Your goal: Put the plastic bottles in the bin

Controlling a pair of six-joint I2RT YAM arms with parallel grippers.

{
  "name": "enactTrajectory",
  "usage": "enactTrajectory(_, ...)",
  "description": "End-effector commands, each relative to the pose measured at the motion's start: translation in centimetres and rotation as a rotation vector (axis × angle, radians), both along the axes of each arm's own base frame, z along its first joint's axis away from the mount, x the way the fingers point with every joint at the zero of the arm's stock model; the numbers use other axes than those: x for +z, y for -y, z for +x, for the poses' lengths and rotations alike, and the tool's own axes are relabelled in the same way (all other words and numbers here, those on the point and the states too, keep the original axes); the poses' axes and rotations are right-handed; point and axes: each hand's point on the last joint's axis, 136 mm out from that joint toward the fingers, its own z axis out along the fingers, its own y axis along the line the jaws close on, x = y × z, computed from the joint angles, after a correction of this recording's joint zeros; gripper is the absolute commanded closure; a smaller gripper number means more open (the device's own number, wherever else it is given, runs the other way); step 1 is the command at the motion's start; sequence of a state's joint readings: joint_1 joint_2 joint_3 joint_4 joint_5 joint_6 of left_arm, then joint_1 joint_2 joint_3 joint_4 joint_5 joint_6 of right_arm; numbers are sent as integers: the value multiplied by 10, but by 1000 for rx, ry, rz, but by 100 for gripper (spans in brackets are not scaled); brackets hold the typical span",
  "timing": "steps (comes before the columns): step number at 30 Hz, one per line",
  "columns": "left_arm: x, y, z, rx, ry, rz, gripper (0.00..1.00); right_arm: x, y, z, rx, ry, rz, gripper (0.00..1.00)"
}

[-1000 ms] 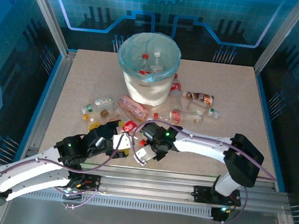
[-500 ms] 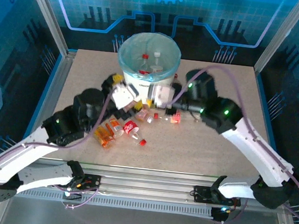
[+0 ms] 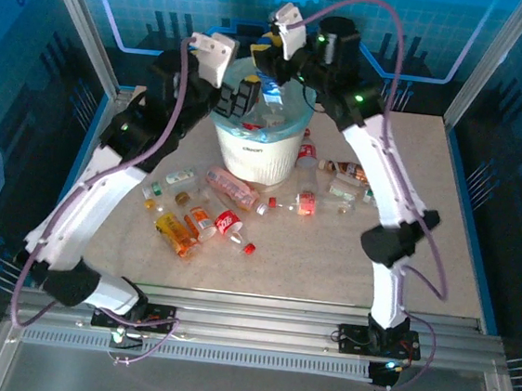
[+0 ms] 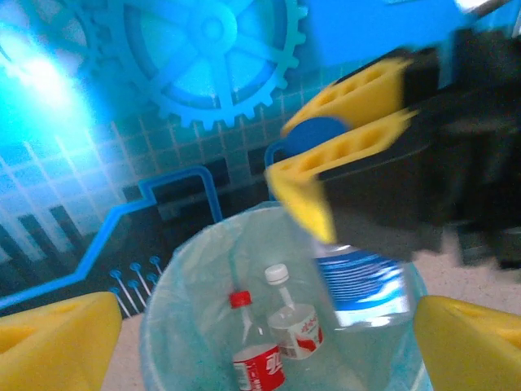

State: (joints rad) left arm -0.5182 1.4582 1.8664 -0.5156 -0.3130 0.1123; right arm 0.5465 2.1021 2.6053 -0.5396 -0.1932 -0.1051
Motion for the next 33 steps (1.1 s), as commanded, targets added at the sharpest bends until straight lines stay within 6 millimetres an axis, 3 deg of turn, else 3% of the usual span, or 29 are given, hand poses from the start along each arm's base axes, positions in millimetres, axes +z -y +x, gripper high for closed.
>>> enactTrajectory(1, -21, 7, 19, -25, -123, -101, 7, -30, 3, 42, -96, -94, 43, 97)
enactTrajectory(3, -31, 9, 31, -23, -148, -127, 8, -44, 3, 60, -133, -82, 28, 95)
enactTrajectory(4, -33, 10, 34, -27, -154, -139, 8, -65, 1, 74, -153, -99, 7, 94)
enactTrajectory(7, -45, 13, 45, -25, -182, -146, 9, -95, 3, 96, -208, -109, -33, 93)
enactTrajectory(10, -63, 15, 54, -14, -216, -130, 9, -118, 4, 107, -227, -122, -66, 93)
enactTrajectory(11, -69, 14, 56, -8, -230, -131, 9, -125, 4, 110, -229, -132, -72, 89)
enactTrajectory(12, -75, 14, 59, -2, -244, -136, 9, -130, 5, 112, -230, -141, -77, 79)
enactTrajectory(15, -82, 13, 62, 5, -266, -157, 10, -135, 5, 112, -226, -153, -86, 73)
enactTrajectory(17, -82, 12, 62, 7, -266, -157, 10, -131, 6, 110, -227, -147, -84, 66)
enactTrajectory(24, -64, 4, 50, 13, -235, -166, 10, -83, 17, 93, -223, -71, -63, 61)
enactTrajectory(26, -59, 1, 44, 16, -233, -163, 10, -79, 18, 89, -224, -73, -63, 57)
enactTrajectory(27, -57, 0, 39, 14, -233, -163, 10, -58, 23, 79, -225, -52, -44, 56)
enactTrajectory(30, -50, -7, 26, 16, -222, -171, 10, -38, 30, 67, -230, -40, -27, 51)
enactTrajectory(33, -45, -13, 12, 15, -217, -177, 10, -19, 35, 53, -231, -24, -16, 53)
